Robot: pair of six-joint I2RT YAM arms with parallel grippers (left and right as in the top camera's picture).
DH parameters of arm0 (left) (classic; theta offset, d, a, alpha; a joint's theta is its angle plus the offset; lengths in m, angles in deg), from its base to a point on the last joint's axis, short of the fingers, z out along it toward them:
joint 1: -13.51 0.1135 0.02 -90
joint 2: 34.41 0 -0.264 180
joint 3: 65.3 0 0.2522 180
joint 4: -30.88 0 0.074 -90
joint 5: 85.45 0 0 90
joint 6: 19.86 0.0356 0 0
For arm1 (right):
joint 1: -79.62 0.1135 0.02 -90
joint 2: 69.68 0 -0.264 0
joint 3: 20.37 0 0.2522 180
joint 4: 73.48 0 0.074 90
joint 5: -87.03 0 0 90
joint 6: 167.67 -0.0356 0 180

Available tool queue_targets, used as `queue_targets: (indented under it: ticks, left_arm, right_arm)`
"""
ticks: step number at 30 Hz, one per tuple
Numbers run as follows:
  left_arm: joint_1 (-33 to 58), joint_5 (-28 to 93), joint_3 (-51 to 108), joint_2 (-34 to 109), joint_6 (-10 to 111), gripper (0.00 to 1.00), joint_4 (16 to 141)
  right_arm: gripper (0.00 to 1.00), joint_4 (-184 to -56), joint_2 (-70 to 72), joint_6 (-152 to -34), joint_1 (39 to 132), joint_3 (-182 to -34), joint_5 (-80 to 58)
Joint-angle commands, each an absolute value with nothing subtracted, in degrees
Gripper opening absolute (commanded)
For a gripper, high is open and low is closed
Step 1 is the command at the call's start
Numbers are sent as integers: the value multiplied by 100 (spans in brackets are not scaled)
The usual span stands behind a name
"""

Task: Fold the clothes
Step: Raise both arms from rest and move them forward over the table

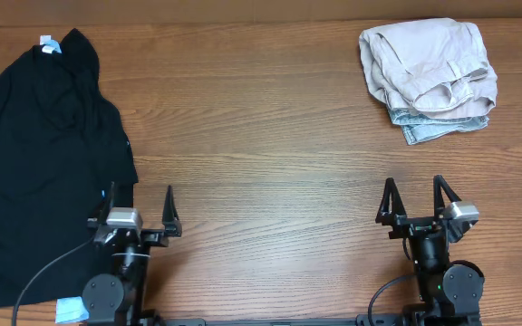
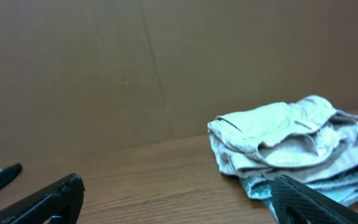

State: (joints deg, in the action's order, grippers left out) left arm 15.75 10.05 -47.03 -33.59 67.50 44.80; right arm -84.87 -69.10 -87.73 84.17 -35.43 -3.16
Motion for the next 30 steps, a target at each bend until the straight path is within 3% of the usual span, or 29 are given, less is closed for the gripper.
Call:
queue_targets:
  ticks: [1,12,24,30]
  left_arm:
    - [1540,863,-4001,-3142,6805,100,4623]
    - [1540,896,-1680,-677,7082,100,5704]
    - [1540,1709,1758,2486,7275,100,8541]
    - [1540,1643,2239,3609,7301,100,9084]
  right_arm:
    - [100,-8539,-6943,-8426,8441,-4122,-462]
    - [100,-9483,-5660,-8336,8441,-5873,-1142]
    - [100,-11645,-2615,-8338,8444,-8538,-2007]
    - [100,-12419,-1074,-8345,8444,-9438,-2320]
